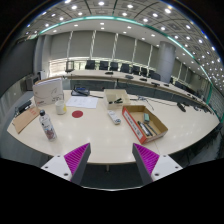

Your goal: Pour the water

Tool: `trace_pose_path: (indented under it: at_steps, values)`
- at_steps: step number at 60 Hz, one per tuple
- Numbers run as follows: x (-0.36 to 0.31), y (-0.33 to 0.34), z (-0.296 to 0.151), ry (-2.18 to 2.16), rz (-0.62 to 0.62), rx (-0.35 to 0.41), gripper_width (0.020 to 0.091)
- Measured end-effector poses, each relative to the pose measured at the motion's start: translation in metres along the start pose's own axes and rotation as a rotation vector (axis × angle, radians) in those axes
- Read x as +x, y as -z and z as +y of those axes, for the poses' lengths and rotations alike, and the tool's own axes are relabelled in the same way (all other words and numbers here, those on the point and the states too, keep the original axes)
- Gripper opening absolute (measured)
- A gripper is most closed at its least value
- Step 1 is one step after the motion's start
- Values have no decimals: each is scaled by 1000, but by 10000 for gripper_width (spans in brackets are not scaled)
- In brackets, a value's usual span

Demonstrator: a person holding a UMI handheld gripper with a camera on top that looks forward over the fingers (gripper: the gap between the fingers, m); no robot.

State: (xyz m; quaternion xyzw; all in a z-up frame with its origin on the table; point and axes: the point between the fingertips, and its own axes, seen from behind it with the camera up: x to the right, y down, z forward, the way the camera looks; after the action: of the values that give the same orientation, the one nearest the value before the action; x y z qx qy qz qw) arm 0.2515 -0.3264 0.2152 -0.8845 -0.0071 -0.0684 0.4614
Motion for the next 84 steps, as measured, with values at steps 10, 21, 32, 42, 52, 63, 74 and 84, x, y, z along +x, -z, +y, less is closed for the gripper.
trace_pose_path:
  at_steps: [10, 21, 32, 42, 52, 63, 74, 84]
  values:
    - [-22, -7, 1, 8, -11, -9, 861]
    - [-90, -15, -2, 13, -54, 10, 860]
    - [-197, -30, 8, 5, -155, 17, 863]
    - [-282, -66, 13, 14, -204, 64, 861]
    - [-334, -129, 7, -24, -206, 129, 862]
    - [-358, -196, -4, -50, -176, 205, 842]
    - [-364, -228, -11, -49, -145, 262, 569]
    - [-360, -227, -17, -71, -123, 255, 431]
